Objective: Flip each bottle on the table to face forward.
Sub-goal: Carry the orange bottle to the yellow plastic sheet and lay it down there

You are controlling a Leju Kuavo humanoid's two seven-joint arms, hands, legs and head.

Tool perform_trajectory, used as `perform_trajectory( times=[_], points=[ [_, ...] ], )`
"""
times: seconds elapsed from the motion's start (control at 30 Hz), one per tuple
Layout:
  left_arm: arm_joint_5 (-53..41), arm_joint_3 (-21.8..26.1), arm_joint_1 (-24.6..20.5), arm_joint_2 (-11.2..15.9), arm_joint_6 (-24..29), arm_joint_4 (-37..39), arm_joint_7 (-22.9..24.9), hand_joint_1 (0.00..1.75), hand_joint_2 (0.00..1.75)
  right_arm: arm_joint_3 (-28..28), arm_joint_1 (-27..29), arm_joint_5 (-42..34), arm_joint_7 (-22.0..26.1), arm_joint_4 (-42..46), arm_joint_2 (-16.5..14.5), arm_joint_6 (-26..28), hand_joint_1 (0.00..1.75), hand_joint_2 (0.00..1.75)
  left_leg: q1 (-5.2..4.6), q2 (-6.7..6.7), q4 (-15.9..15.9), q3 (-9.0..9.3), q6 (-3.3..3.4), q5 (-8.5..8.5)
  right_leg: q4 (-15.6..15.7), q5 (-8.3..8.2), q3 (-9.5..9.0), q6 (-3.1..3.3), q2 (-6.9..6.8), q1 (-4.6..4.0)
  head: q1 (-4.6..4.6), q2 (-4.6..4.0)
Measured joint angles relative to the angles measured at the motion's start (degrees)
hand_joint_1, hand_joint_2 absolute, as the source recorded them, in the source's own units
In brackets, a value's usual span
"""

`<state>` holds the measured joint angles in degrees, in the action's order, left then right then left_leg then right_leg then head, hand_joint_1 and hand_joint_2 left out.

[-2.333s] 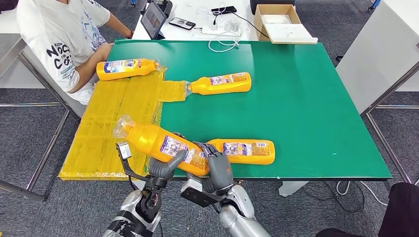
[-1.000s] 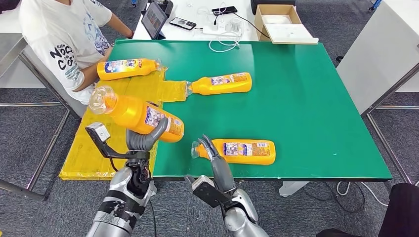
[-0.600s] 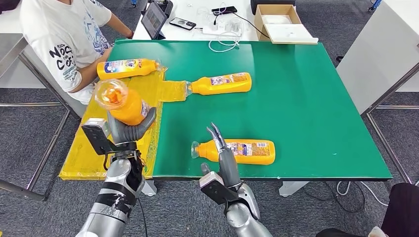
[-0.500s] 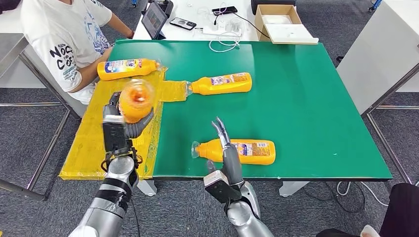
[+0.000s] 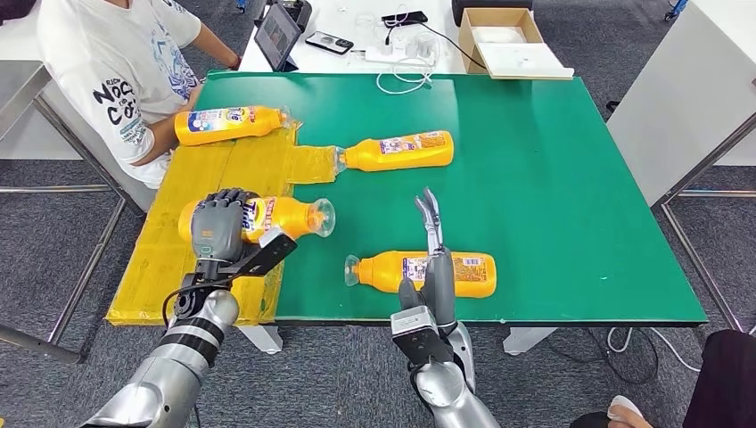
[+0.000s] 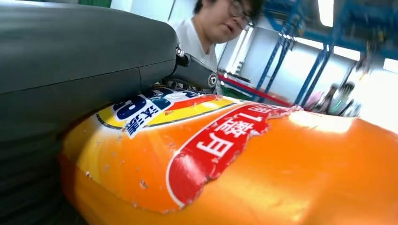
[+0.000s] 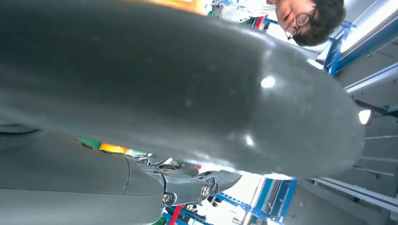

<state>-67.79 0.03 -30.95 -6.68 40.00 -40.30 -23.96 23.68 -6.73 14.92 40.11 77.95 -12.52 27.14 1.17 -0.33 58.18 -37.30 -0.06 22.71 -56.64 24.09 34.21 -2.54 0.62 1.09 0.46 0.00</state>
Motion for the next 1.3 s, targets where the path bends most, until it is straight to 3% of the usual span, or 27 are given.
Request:
perform_trajectory(
  times=[0.3,0.5,0.6,0.63,0.67,0.73,0.9,1.3],
  points=[
    [-14.4,0.9,-3.7,3.9,-2.4,12.9,10.6,1.75,1.75,0.5,-0.1,-0.4,0.0,-0.1,0.0,-1.5,0.0,0.0,0.03,-0.03,0.0,-0.01,-0.01,-0.01,0.0,0.0,-0.02,0.0,-0.01,-0.04,0.01,0.0],
    [-15.6,0.6,-6.5,4.9,-7.0,17.3,12.4,1.68,1.75,0.5,-0.3,-0.6,-0.1,-0.8,0.0,-1.9,0.0,0.0,0.02,-0.14,0.0,0.05,-0.01,-0.01,0.0,0.0,-0.11,0.0,-0.04,-0.04,0.0,0.0],
    [-15.0,0.5,-7.3,5.0,-8.3,18.3,12.6,0.45,1.75,0.5,-0.4,-0.6,-0.2,-1.2,-0.1,-2.4,0.0,0.0,0.03,-0.14,0.0,0.12,-0.02,-0.02,0.0,0.0,-0.18,0.01,-0.04,-0.05,0.01,0.0],
    [-14.3,0.6,-7.4,5.0,-8.9,18.5,12.6,0.07,1.31,0.5,-0.4,-0.5,-0.2,-1.3,-0.1,-2.5,0.0,0.0,0.03,-0.14,0.0,0.15,-0.03,-0.03,0.0,0.0,-0.21,0.01,-0.04,-0.05,0.01,0.0],
    [-13.3,0.6,-7.6,5.0,-9.8,18.7,12.4,0.0,0.87,0.5,-0.4,-0.5,-0.3,-1.4,-0.1,-2.6,0.0,0.0,0.03,-0.14,0.0,0.17,-0.03,-0.03,0.0,0.0,-0.23,0.01,-0.04,-0.05,0.01,0.0],
    [-10.8,1.0,-7.9,5.0,-12.1,19.0,11.7,0.0,0.0,0.5,-0.4,-0.5,-0.6,-1.6,-0.2,-2.7,0.0,0.0,0.03,-0.16,0.0,0.21,-0.03,-0.04,0.0,0.0,-0.27,0.01,-0.06,-0.05,0.01,0.0],
    [-7.3,2.5,-8.7,4.9,-17.6,19.6,10.6,0.0,0.0,0.5,-0.4,-0.3,-1.1,-2.1,-0.4,-3.0,0.0,0.0,0.02,-0.23,0.0,0.29,-0.03,-0.05,0.0,0.0,-0.37,0.01,-0.15,-0.03,0.01,0.0],
    [-6.2,3.8,-9.1,4.6,-19.6,19.9,10.0,0.0,0.0,0.5,-0.4,-0.1,-1.4,-2.8,-0.6,-3.5,0.0,0.0,0.01,-0.23,0.0,0.4,-0.03,-0.05,0.0,0.0,-0.48,0.01,-0.15,-0.01,-0.01,0.0]
  ],
)
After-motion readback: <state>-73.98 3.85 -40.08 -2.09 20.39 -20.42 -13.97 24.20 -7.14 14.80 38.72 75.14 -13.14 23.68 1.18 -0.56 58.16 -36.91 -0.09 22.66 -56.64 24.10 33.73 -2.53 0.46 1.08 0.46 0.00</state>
